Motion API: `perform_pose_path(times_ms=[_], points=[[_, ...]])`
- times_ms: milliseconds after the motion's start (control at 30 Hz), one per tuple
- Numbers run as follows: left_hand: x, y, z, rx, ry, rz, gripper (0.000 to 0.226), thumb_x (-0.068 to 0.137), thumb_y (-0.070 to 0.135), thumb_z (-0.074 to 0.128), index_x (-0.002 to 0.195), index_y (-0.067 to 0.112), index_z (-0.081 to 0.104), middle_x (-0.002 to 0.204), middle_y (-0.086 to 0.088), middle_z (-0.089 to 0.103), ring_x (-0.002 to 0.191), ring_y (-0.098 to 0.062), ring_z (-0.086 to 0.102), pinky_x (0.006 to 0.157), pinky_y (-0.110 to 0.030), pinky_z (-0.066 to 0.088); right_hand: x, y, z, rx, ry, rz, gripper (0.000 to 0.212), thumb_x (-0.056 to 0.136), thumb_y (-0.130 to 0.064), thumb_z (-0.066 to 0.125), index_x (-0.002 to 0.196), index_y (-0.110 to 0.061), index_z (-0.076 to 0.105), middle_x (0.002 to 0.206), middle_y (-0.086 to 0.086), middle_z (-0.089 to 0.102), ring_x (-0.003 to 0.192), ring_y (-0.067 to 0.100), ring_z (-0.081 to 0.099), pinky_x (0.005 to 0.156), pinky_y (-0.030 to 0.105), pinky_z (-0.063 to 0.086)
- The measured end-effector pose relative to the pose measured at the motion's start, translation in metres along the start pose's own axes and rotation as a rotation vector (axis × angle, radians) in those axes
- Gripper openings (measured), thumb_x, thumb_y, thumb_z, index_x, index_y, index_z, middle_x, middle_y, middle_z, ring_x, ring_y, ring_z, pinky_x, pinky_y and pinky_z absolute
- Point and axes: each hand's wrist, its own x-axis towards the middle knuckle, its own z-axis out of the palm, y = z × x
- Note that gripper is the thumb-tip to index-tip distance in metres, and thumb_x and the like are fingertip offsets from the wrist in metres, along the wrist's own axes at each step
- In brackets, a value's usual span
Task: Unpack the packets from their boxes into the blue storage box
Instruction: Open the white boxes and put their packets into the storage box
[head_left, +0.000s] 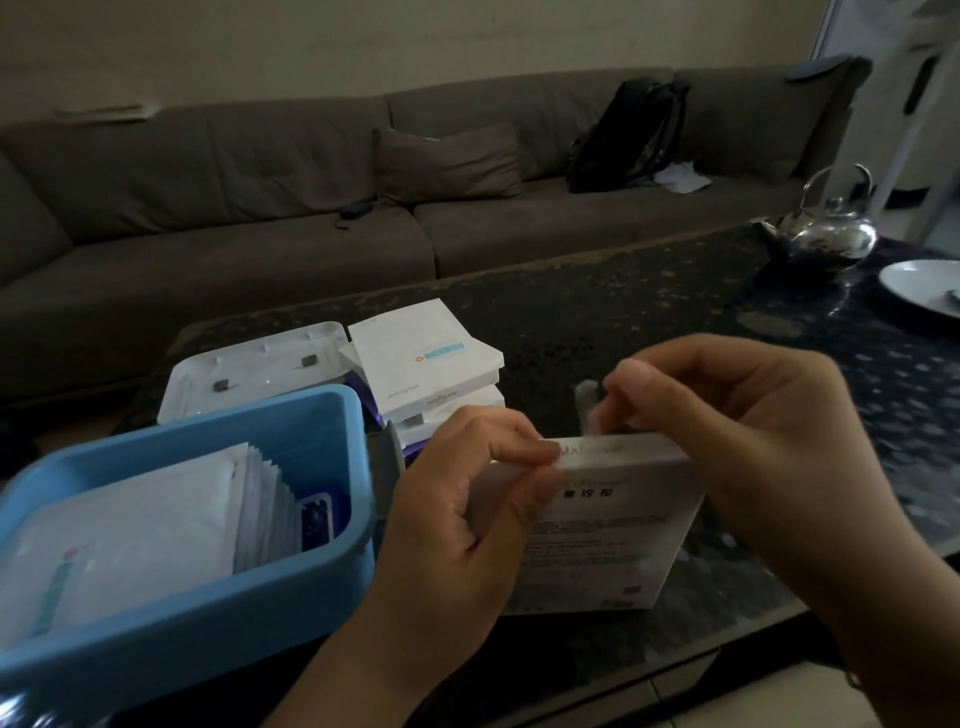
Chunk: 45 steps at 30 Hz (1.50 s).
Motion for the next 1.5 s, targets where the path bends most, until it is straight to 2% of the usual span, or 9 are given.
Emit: perform_pose_path(times_ms=[200,300,500,800,1067,1233,1367,1433,1500], points=[[0.004,0.008,-0.005,0.144,-0.069,0.056,0.018,0.09,0.039,0.064,0.105,0.034,0.056,0.111,0.02,0.056,0.109,-0.01,0.057,0.079,-0.025,0.055,-0.005,0.001,0.002,-0.082,-0.014,-0.09,0.036,0.084,-0.062,0.052,0.105,-0.035,0.063,0.081,-0.013,0.074,0.079,0.001,0.071,0.066,0.026,0.058],[0.005,0.014,-0.006,0.164,-0.109,0.076,0.02,0.092,0.032,0.065,0.111,0.03,0.061,0.112,0.016,0.058,0.109,-0.01,0.058,0.083,-0.023,0.052,-0.005,0.001,0.004,-0.122,-0.052,-0.081,0.045,0.065,-0.049,0.068,0.108,-0.039,0.062,0.079,-0.021,0.073,0.081,-0.005,0.07,0.075,0.023,0.055],[0.005,0.014,-0.008,0.218,-0.114,0.065,0.02,0.096,0.033,0.059,0.116,0.033,0.062,0.108,0.014,0.056,0.106,-0.006,0.057,0.081,-0.016,0.05,-0.009,0.004,0.003,-0.087,0.027,-0.298,0.038,0.071,-0.026,0.076,0.107,-0.03,0.065,0.082,-0.017,0.074,0.081,-0.002,0.071,0.074,0.012,0.054],[0.006,0.015,-0.006,0.23,-0.121,0.009,0.02,0.098,0.035,0.054,0.112,0.025,0.064,0.108,0.018,0.061,0.105,-0.005,0.06,0.082,-0.013,0.048,-0.034,0.056,0.008,-0.516,0.095,-0.841,0.011,0.083,-0.017,0.077,0.092,-0.024,0.075,0.103,-0.005,0.073,0.106,0.017,0.069,0.088,0.046,0.054],[0.006,0.018,-0.006,0.06,-0.108,-0.058,0.018,0.092,0.038,0.057,0.101,0.025,0.064,0.103,0.015,0.063,0.102,-0.011,0.062,0.071,-0.024,0.056,-0.037,0.09,0.0,-0.812,0.057,-1.091,0.011,0.093,-0.018,0.065,0.103,-0.023,0.065,0.127,-0.006,0.062,0.131,0.028,0.052,0.107,0.054,0.038],[0.005,0.013,0.009,0.146,0.058,-0.017,0.018,0.087,0.038,0.068,0.095,0.022,0.066,0.1,0.014,0.066,0.097,0.001,0.064,0.069,-0.013,0.055,-0.043,0.112,0.004,-0.888,0.061,-1.068,0.016,0.088,-0.02,0.06,0.102,-0.025,0.066,0.13,-0.009,0.059,0.136,0.032,0.045,0.112,0.064,0.019],[0.008,0.007,0.009,0.186,0.051,-0.024,0.017,0.087,0.033,0.068,0.098,0.021,0.063,0.1,0.013,0.067,0.099,0.002,0.064,0.071,-0.015,0.057,-0.051,0.115,-0.004,-0.838,-0.113,-1.015,0.013,0.083,-0.025,0.065,0.093,-0.029,0.072,0.117,-0.01,0.07,0.134,0.029,0.047,0.113,0.061,0.021],[0.009,0.003,0.006,0.19,0.009,-0.082,0.02,0.085,0.032,0.071,0.1,0.027,0.059,0.105,0.015,0.064,0.104,0.002,0.062,0.072,-0.015,0.058,-0.049,0.115,-0.011,-0.676,0.003,-0.879,0.024,0.08,-0.022,0.064,0.103,-0.029,0.062,0.109,-0.001,0.073,0.126,0.025,0.052,0.11,0.053,0.033],[0.009,0.0,0.004,0.239,-0.02,-0.105,0.029,0.082,0.028,0.076,0.104,0.031,0.057,0.11,0.018,0.059,0.112,0.003,0.057,0.078,-0.012,0.056,-0.042,0.108,-0.017,-0.475,0.133,-0.509,0.04,0.083,-0.026,0.064,0.12,-0.037,0.052,0.115,0.001,0.068,0.121,0.018,0.053,0.103,0.04,0.04]])
